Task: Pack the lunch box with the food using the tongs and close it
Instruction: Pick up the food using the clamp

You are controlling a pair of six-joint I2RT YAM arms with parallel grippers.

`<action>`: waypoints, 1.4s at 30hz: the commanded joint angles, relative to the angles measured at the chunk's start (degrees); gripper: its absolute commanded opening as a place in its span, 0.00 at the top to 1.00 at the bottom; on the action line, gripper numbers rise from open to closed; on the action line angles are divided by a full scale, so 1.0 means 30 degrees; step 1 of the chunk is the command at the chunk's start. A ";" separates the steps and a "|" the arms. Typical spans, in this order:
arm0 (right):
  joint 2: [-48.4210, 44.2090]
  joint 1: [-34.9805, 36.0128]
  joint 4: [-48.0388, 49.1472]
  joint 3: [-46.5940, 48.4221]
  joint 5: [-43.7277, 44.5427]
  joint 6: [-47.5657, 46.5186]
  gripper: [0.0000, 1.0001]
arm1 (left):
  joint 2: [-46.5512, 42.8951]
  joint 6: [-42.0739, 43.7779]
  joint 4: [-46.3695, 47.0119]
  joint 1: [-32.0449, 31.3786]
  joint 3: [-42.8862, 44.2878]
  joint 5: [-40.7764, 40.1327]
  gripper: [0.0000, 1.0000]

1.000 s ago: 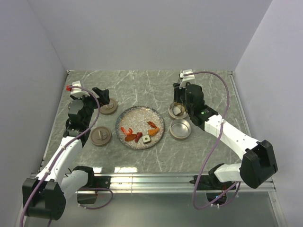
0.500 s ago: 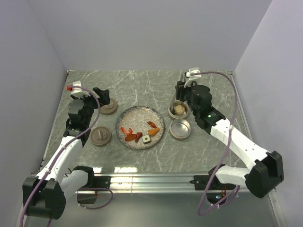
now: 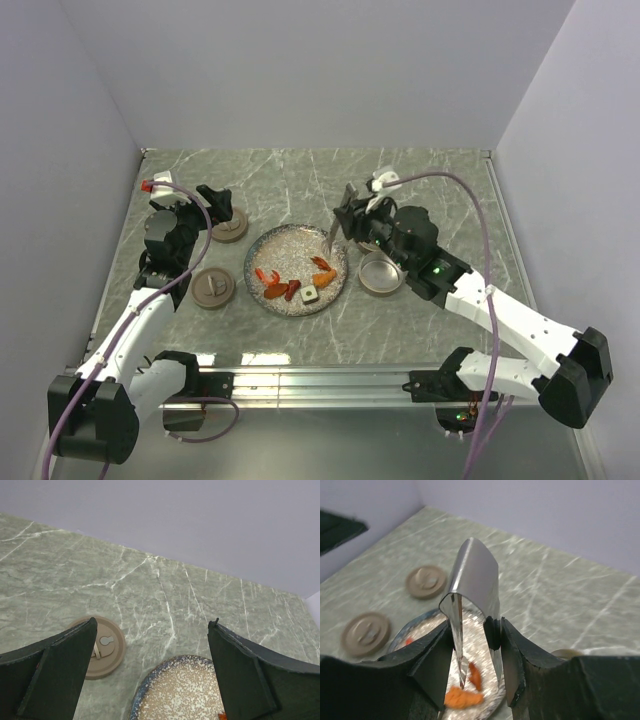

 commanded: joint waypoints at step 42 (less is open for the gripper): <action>0.6102 0.0348 0.0995 0.2905 -0.1288 -0.0767 0.85 | -0.0229 -0.0143 0.0675 0.0035 0.0366 0.0227 0.00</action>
